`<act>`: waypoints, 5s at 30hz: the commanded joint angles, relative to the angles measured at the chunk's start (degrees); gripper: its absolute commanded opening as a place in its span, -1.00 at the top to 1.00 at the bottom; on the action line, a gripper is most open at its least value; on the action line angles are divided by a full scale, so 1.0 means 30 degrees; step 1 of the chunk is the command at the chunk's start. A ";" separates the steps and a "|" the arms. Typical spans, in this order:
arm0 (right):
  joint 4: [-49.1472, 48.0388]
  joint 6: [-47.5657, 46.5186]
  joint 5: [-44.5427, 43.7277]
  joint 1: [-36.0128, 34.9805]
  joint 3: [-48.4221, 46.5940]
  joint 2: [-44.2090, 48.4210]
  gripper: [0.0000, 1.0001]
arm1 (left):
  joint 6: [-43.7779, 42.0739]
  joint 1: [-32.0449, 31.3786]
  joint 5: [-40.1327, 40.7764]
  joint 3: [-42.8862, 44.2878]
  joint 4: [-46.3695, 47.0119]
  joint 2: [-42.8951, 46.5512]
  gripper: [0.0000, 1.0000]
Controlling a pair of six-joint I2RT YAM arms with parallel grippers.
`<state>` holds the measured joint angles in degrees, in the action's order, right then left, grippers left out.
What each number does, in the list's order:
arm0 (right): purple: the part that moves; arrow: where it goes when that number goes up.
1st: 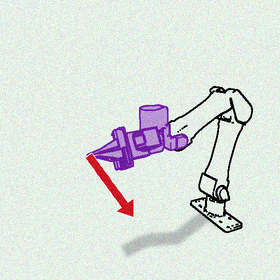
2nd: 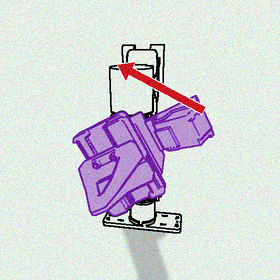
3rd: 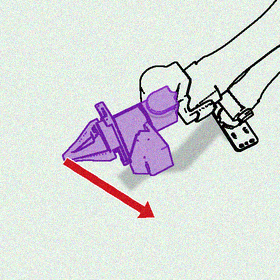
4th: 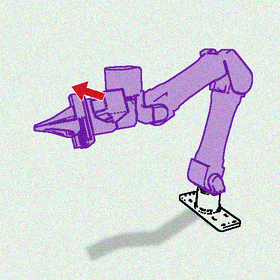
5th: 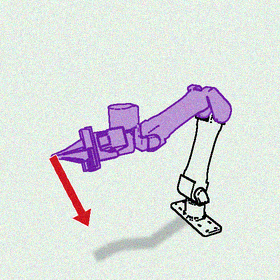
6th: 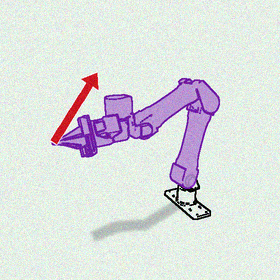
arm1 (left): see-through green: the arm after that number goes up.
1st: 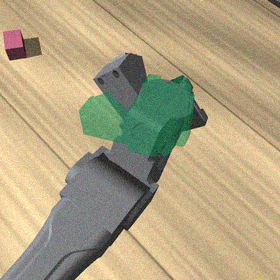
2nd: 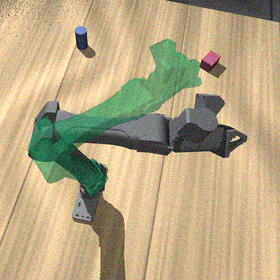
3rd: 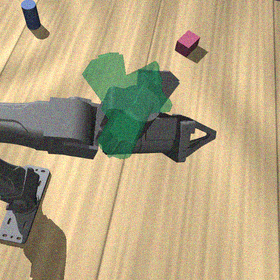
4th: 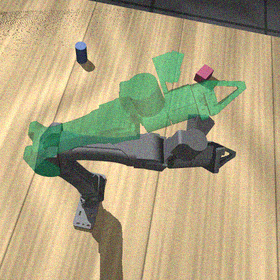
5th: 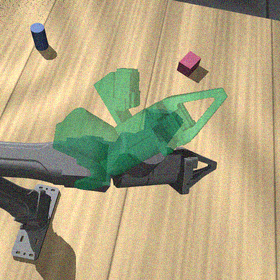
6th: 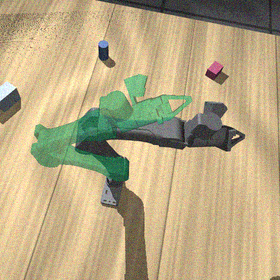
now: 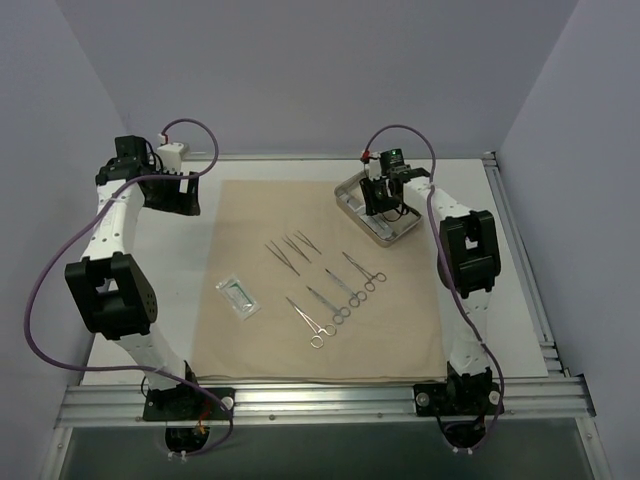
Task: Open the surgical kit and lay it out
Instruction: Pick up the medical item from the container, then place the medical item in the surgical kit, then pick up the medical item from the container.
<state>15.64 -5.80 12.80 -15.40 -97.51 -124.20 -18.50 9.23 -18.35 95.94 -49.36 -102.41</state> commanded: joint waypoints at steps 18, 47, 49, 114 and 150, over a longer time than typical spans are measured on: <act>0.1818 -0.1376 0.2439 0.0591 -0.2593 -0.2516 0.45 | -0.0073 -0.0002 0.0960 0.0949 -0.0157 -0.0550 -0.88; -0.1576 0.1897 0.1506 0.0973 -0.0662 0.5271 1.00 | -0.0366 -0.0002 0.1253 0.0657 -0.0187 0.0181 -0.88; -0.3790 0.3480 0.2176 0.0448 0.0683 0.5919 1.00 | -0.0366 -0.0031 0.1253 0.0540 -0.0070 0.0298 -0.88; -0.6942 1.0577 0.1858 -1.0688 0.0747 -0.2222 1.00 | -0.0952 0.0057 0.1634 -0.1775 0.0663 0.2496 -0.88; -0.1496 0.4602 -0.0338 -0.1903 -0.1390 0.3639 0.06 | -0.0894 0.0057 0.1692 -0.1162 0.0312 0.2291 -0.88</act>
<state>4.21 11.18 15.35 -26.50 -101.45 -112.53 -20.80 9.26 -13.41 90.37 -49.12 -97.27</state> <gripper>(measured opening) 0.456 0.939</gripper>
